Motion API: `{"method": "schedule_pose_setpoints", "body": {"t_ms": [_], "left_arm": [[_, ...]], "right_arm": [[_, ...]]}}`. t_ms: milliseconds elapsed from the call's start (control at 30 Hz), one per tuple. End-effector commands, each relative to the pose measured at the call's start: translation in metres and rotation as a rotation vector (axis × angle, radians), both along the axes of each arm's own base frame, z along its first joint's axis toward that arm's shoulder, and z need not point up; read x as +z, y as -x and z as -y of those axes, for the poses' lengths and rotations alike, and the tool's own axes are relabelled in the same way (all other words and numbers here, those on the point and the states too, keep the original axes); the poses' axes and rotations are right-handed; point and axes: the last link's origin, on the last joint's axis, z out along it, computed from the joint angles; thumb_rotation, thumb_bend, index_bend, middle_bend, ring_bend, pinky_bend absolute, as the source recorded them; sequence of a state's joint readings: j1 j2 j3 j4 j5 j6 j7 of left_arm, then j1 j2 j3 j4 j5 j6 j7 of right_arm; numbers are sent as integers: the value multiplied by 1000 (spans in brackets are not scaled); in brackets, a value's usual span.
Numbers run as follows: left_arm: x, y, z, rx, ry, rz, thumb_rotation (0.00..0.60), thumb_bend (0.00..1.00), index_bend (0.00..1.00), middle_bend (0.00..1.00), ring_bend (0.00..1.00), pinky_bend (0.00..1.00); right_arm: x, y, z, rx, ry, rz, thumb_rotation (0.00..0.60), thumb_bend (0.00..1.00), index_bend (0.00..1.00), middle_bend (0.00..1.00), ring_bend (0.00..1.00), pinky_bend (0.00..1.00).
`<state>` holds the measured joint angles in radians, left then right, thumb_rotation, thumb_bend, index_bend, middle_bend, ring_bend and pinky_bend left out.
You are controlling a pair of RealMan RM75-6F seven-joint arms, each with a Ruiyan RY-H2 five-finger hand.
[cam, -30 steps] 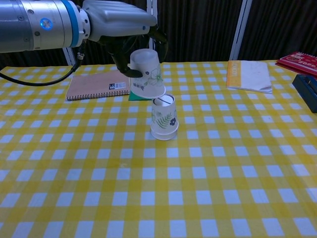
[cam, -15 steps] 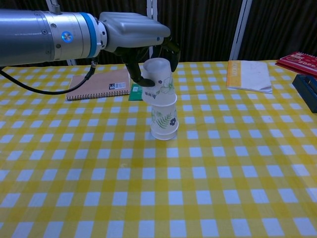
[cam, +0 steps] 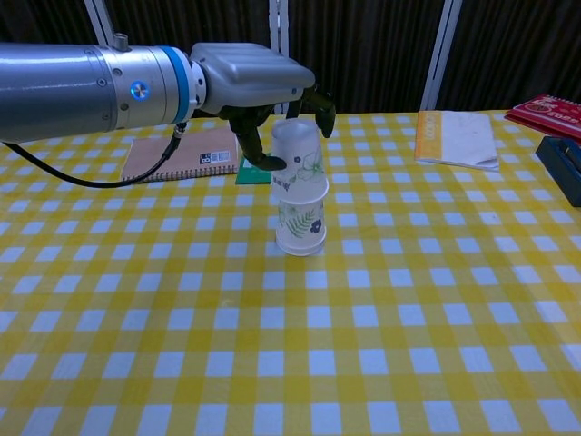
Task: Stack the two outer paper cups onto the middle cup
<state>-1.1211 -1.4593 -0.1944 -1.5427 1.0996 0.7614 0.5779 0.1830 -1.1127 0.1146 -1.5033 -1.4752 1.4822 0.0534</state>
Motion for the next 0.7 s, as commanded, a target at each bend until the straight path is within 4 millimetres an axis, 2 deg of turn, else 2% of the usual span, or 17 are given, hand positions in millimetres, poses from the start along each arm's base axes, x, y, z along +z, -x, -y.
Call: {"method": "schedule_pose_setpoints", "body": {"t_ms": [33,133,367,500,567,667,700], "left_arm": [[-1,1,0,2,2,-6,600,315,111,48,172,349],[-1,0,1,1,7,2,600,312,27,0,110,297],[3,1,1,5,-4,14,600,312,7,0,79,262],[16,10,-2,31,-35,45,600,300,0,0,5,118],[26,18,-5,58,-59,69,600,248,0,0,0,24],[43,34,-8,101,-105,108,600,121,0,0,0,0],[53,45,-10,128,-136,128,600,86,0,0,0,0]], "right_arm": [[0,0,0,-1,0,-1,600,0,32,0,0,0],[0,0,0,-1,0,-3,600,0,34,0,0,0],[0,0,0,-1,-1,-2,600,0,34,0,0,0],[0,0,0,-1,-3,0,600,0,34,0,0,0],[0,0,0,1,-4,0,600,0,34,0,0,0],[0,0,-1,3,-5,1,600,0,34,0,0,0],[0,0,-1,4,-6,2,600,0,34,0,0,0]]}}
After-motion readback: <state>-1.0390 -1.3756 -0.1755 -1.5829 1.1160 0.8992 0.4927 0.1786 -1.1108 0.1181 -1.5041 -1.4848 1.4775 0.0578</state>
